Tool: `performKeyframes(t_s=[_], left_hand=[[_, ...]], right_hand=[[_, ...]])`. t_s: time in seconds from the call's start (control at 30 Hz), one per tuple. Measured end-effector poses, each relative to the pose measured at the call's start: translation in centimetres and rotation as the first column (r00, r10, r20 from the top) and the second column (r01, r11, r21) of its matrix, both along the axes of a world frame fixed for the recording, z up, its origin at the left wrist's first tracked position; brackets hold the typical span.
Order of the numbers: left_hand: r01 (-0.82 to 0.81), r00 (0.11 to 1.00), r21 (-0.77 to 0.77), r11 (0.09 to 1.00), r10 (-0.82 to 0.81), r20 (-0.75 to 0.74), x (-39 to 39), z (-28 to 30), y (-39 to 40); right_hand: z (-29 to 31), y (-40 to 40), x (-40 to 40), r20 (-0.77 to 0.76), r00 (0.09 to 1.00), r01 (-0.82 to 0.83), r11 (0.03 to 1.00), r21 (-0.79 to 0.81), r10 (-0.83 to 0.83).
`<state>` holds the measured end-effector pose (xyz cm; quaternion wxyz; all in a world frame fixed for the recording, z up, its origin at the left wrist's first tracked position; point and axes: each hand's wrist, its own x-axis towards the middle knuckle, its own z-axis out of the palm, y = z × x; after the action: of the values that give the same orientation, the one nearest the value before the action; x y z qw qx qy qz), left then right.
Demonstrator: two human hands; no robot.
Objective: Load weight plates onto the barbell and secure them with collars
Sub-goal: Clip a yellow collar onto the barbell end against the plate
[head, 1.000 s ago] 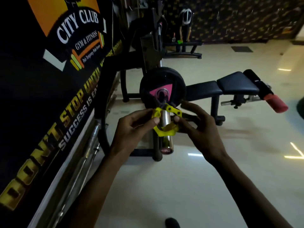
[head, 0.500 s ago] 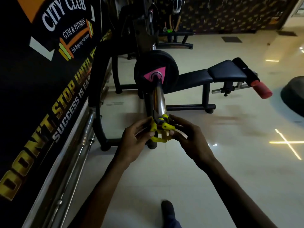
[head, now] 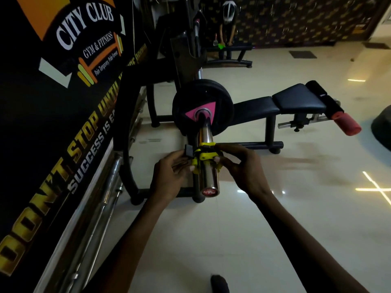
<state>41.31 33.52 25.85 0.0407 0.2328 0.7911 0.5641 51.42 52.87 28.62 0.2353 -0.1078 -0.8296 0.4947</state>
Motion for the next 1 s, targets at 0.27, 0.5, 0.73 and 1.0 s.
performKeyframes(t_s=[0.27,0.5,0.73,1.0], left_hand=[[-0.146,0.985,-0.045,0.988,0.142,-0.095,-7.9,0.6,4.9],[-0.182,0.982,-0.03,0.983,0.18,-0.058,-12.3,0.6,8.1],[-0.208,0.974,0.034,0.978,0.21,-0.089,-12.7,0.5,8.9],[-0.095,0.905,-0.162,0.982,0.018,-0.424,-13.2,2.3,9.2]], right_hand=[[0.2,3.0,-8.9,-0.092,0.995,0.054,0.983,0.174,-0.038],[0.4,4.7,-13.9,-0.102,0.994,0.06,0.977,0.204,-0.039],[0.1,6.0,-15.3,-0.098,0.995,0.039,0.964,0.264,-0.014],[2.0,7.1,-15.6,-0.04,0.995,-0.065,0.898,0.436,0.091]])
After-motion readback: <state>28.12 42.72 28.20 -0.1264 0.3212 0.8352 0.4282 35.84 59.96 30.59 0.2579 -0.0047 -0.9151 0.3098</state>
